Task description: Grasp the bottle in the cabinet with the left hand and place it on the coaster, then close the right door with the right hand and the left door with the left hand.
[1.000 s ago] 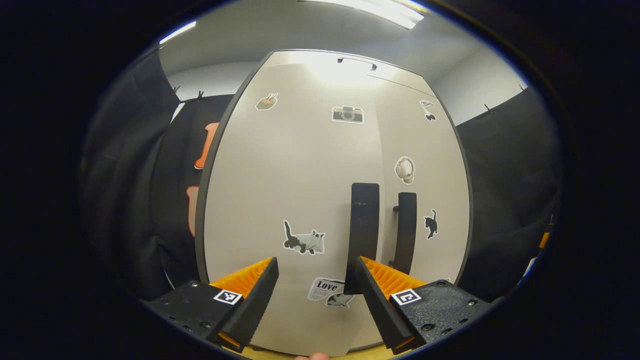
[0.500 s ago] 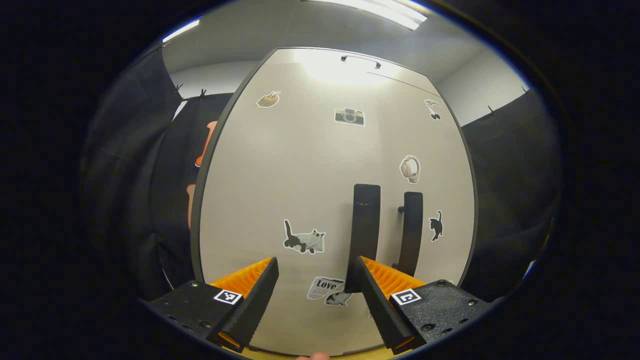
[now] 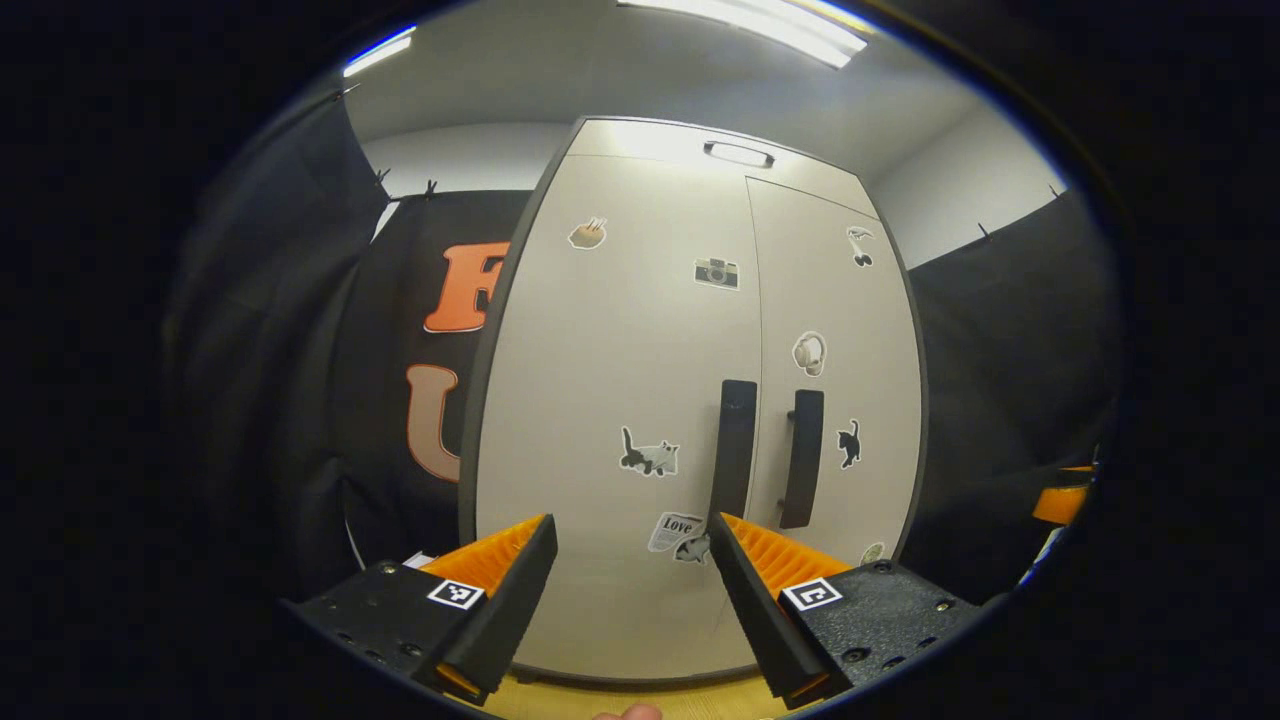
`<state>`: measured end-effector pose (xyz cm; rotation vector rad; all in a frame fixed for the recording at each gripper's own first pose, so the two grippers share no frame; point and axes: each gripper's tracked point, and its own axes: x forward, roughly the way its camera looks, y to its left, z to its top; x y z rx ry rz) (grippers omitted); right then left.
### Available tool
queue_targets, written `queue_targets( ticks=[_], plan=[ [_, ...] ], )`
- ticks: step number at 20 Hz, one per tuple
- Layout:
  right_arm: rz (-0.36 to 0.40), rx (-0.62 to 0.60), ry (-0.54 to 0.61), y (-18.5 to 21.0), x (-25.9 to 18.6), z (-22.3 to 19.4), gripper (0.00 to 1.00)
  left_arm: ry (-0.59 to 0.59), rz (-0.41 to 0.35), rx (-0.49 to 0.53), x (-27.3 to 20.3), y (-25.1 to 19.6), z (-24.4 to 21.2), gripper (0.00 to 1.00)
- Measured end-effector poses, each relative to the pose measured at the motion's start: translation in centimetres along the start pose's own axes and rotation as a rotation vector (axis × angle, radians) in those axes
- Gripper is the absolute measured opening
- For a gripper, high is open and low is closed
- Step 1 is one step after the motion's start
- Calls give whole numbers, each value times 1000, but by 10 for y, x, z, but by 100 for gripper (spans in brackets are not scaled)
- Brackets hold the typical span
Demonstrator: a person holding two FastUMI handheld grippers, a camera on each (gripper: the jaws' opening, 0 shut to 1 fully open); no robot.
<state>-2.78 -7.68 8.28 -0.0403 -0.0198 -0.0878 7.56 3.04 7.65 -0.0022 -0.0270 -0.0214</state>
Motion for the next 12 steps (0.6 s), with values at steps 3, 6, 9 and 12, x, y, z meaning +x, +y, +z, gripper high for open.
queue_targets(
  ticks=[3, 6, 9, 12],
  plan=[
    [34, 13, 12, 16, 5, -7, 98, 3, 6, -1, -23, 9, -3, 93],
    [57, 17, 20, 28, 7, -17, 98, 2, 7, -29, -43, 12, -7, 93],
    [69, -8, 25, 37, 8, -24, 98, 4, -3, -42, -59, 11, -12, 93],
    [85, 7, 20, 47, 6, -28, 98, 9, -5, -47, -71, 11, -15, 93]
  ],
)
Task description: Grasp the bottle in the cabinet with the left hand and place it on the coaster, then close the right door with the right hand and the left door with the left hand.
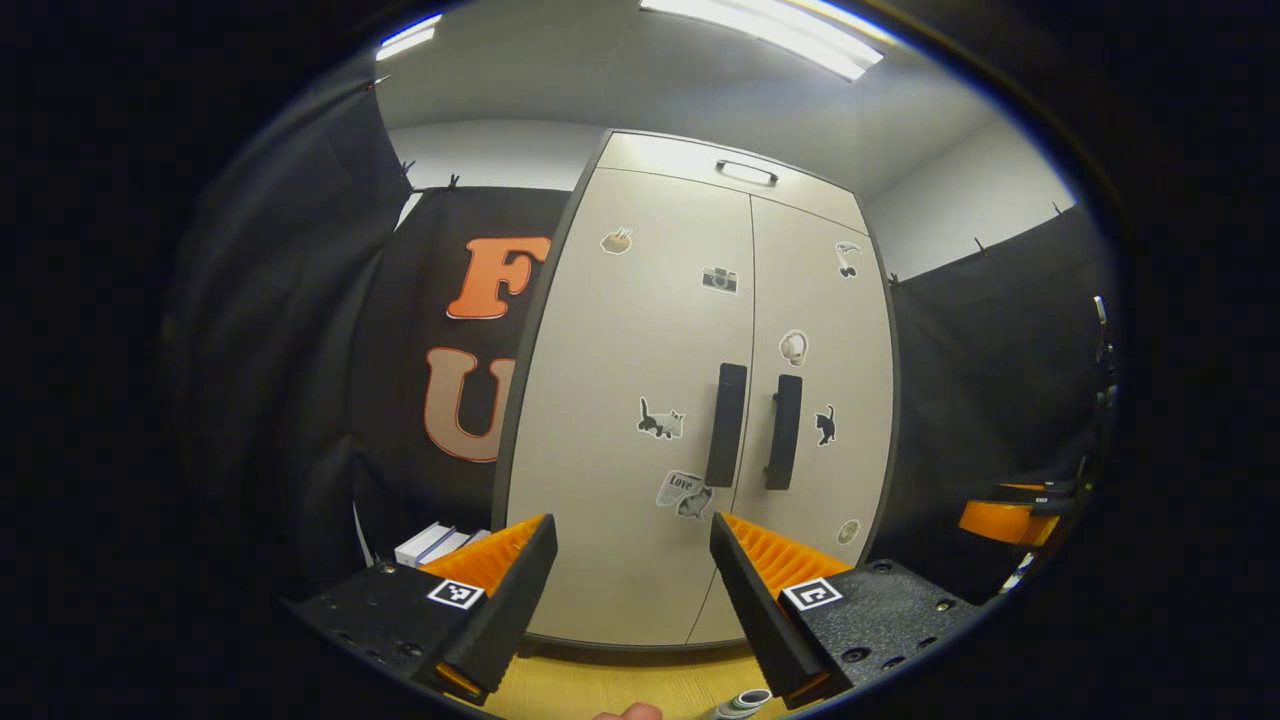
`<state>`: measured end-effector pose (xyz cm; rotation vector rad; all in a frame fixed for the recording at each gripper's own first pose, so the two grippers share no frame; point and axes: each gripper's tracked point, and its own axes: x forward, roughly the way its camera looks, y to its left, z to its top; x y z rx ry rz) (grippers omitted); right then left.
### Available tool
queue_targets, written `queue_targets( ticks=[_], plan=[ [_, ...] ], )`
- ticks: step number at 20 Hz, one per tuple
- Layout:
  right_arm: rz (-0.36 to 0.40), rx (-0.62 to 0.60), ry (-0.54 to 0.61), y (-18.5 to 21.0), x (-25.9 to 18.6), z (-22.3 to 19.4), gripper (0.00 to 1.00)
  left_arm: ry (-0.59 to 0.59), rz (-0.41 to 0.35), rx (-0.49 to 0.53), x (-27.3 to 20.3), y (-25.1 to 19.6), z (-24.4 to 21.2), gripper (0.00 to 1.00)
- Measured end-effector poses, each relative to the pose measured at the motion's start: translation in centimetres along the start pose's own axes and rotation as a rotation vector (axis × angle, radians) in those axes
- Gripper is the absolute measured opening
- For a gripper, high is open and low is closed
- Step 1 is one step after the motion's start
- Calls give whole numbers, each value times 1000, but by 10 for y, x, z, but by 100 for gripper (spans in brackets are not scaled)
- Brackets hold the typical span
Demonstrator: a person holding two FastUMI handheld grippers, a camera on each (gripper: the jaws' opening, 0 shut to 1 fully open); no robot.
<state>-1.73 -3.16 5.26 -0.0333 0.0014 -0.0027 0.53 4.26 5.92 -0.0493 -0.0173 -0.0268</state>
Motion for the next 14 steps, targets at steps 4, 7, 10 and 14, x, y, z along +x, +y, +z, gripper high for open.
queue_targets(
  ticks=[4, 7, 10, 14],
  plan=[
    [-4, 8, -45, 5, -2, 4, 98, -3, 9, 15, -15, 2, -5, 93],
    [-6, -32, -40, 5, -4, 2, 98, 1, 40, 27, -22, 10, -10, 93],
    [20, -11, -32, 12, -5, -1, 98, 11, 56, 6, -27, 18, -13, 93],
    [20, -2, -26, 10, -5, -2, 98, 2, 61, 27, -30, 21, -8, 94]
  ],
)
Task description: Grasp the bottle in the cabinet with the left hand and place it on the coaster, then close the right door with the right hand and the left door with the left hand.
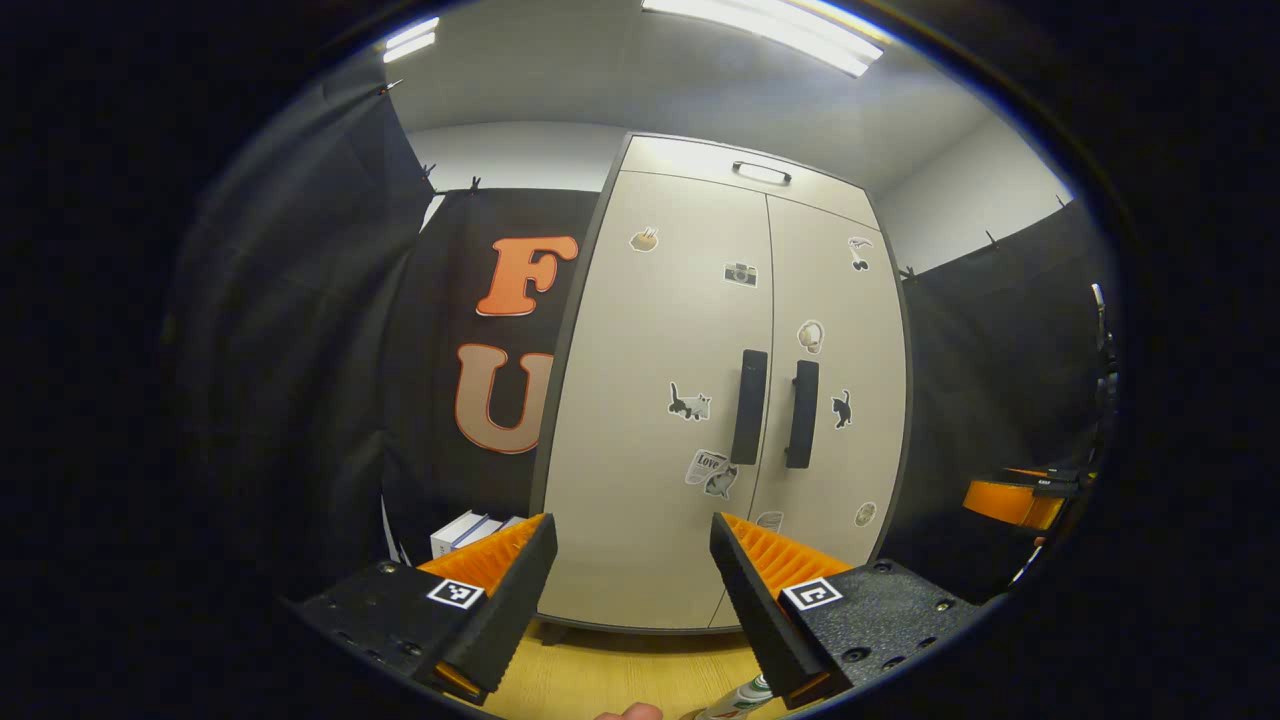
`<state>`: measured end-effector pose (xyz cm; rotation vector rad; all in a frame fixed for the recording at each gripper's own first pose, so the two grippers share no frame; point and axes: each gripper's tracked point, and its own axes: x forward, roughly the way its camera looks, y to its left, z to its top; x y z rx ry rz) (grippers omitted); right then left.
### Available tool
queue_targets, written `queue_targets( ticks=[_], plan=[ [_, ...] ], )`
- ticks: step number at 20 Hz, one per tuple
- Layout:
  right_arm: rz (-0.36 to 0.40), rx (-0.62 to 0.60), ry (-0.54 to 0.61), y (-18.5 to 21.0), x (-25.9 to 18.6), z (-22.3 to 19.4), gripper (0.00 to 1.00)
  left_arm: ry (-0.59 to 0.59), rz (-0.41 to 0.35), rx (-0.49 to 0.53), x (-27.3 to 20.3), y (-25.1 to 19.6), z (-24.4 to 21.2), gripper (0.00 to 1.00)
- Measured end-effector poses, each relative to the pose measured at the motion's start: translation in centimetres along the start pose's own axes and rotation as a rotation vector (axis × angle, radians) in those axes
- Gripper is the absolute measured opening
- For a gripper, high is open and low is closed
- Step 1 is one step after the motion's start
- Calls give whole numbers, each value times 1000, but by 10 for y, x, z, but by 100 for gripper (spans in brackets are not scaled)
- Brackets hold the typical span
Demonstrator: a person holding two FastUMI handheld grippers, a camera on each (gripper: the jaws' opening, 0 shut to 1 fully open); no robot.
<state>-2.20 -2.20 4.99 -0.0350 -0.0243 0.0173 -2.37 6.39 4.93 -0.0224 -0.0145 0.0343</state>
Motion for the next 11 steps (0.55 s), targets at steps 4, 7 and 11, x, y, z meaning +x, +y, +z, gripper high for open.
queue_targets(
  ticks=[4, 7, 11],
  plan=[
    [33, 6, 5, 7, -3, 0, 98, -16, -16, 0, -3, -7, 5, 93],
    [33, 10, 12, 5, -5, -4, 98, -10, -27, 1, -3, -11, 2, 93],
    [24, 13, 19, 2, -10, -7, 98, 3, -39, -10, -3, -16, -2, 93]
  ],
)
